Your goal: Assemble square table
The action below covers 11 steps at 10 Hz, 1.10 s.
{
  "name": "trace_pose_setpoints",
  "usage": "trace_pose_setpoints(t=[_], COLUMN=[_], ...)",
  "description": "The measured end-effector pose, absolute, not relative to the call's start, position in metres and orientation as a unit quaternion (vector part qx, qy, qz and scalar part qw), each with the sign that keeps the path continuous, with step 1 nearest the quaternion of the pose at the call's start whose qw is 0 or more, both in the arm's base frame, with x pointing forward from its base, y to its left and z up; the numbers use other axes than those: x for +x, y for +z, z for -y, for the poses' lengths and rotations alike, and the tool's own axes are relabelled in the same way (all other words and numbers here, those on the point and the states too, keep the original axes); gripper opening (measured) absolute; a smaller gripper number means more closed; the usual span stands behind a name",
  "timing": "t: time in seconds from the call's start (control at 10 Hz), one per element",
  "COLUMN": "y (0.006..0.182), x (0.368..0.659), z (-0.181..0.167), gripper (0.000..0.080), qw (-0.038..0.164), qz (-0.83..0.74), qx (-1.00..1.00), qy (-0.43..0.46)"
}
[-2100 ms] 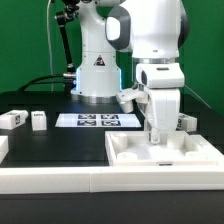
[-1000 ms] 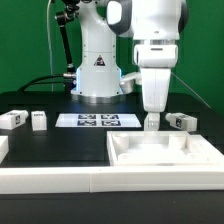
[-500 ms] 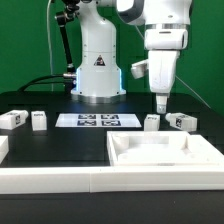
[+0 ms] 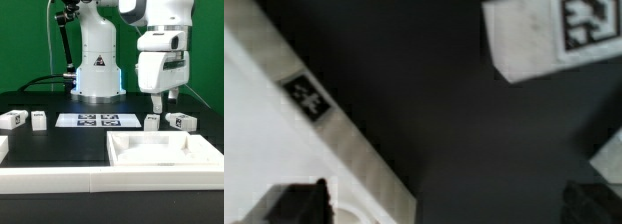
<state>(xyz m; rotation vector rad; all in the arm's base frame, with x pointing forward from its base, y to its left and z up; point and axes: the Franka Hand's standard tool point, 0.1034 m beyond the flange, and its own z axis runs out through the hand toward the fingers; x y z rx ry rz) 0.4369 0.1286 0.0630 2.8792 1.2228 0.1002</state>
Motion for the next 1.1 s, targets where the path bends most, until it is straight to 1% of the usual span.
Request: trace_pose_setpoints(t=[0.3, 0.4, 0.7, 0.8, 0.9, 1.1], y=[0.06, 0.058, 0.056, 0.055, 0.055, 0.051], x=[0.427, 0.424, 0.422, 0.417, 0.41, 0.407], z=[-0.158, -0.169, -0.171, -0.171, -0.171, -0.171], gripper=[0.0648, 0.0648, 0.0648, 0.0648, 0.0648, 0.0648], qw=[-0.007, -0.011, -0.008, -0.003, 0.015, 0.034], qz=[-0.273, -0.26, -0.268, -0.261, -0.256, -0.257], qx=[0.962, 0.965, 0.963, 0.965, 0.965, 0.959], qy=[0.03, 0.031, 0.02, 0.004, -0.049, -0.111])
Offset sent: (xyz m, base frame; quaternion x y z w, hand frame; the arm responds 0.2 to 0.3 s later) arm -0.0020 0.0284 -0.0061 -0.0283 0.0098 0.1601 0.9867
